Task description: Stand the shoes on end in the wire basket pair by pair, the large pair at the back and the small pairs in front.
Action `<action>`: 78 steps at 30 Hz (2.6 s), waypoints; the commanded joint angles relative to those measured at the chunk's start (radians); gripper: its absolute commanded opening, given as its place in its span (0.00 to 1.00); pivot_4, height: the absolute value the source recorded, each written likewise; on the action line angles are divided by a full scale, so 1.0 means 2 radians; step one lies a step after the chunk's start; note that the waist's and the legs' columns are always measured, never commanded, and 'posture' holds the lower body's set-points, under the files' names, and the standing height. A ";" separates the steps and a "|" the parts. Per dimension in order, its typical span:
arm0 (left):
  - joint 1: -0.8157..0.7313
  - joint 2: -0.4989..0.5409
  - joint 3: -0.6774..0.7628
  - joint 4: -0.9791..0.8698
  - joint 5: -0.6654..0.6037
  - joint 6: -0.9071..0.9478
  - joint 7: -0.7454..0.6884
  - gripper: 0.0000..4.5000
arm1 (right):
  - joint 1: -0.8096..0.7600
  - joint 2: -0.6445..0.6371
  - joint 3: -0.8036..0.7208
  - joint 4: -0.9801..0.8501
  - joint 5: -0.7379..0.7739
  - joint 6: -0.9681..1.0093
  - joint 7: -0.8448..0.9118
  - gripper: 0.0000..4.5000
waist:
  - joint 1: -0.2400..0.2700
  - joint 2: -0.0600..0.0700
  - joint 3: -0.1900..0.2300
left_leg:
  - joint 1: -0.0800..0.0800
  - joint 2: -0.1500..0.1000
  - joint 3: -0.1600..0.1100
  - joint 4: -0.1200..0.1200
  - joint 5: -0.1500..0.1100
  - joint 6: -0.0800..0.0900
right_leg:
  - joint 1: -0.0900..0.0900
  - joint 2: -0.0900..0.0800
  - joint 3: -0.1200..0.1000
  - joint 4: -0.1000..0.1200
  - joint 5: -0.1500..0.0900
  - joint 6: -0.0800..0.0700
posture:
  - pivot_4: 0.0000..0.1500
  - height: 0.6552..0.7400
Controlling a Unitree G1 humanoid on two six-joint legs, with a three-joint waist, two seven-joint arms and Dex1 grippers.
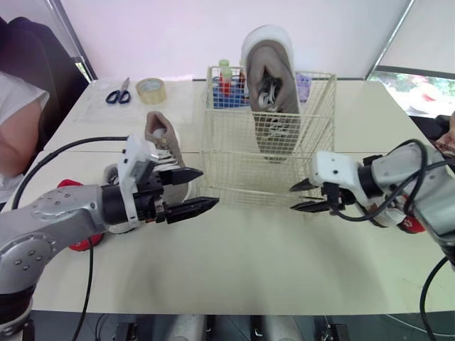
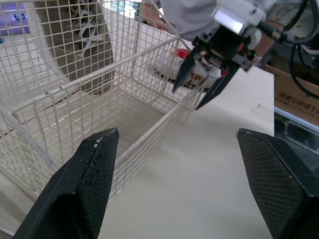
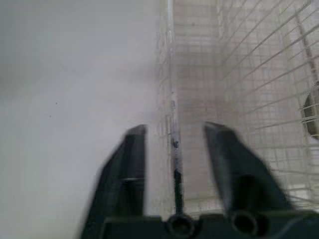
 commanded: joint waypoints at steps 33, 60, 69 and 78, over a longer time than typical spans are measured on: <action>-0.060 -0.073 -0.055 0.049 0.119 -0.027 -0.026 0.86 | -0.144 0.285 -0.056 0.067 -0.079 0.001 -0.456 0.55 | -0.003 -0.001 0.000 | -0.002 0.002 0.002 0.000 0.001 -0.001 | -0.004 0.001 0.000 0.001 0.004 0.001 | 1.00 1.00; -0.078 -0.117 -0.087 0.084 0.179 -0.028 -0.072 0.86 | -0.091 0.443 -0.125 -0.043 -0.158 0.016 -0.692 0.01 | -0.001 -0.001 0.000 | -0.002 0.001 0.001 0.000 0.002 -0.002 | -0.005 0.002 0.000 0.002 0.005 0.001 | 1.00 1.00; -0.140 -0.141 -0.098 0.095 0.196 -0.034 -0.086 0.86 | -0.079 0.441 -0.114 -0.040 -0.146 0.022 -0.661 0.01 | -0.004 -0.001 0.000 | -0.002 0.002 0.001 0.000 0.002 -0.002 | -0.005 0.002 0.000 0.003 0.005 0.001 | 1.00 1.00; -0.206 -0.075 -0.224 0.157 0.353 -0.146 -0.246 0.86 | -0.081 0.424 -0.107 -0.026 -0.152 0.005 -0.638 0.01 | -0.012 -0.001 0.000 | -0.002 0.001 0.001 -0.001 0.002 -0.002 | -0.005 0.002 0.000 0.003 0.005 0.001 | 1.00 1.00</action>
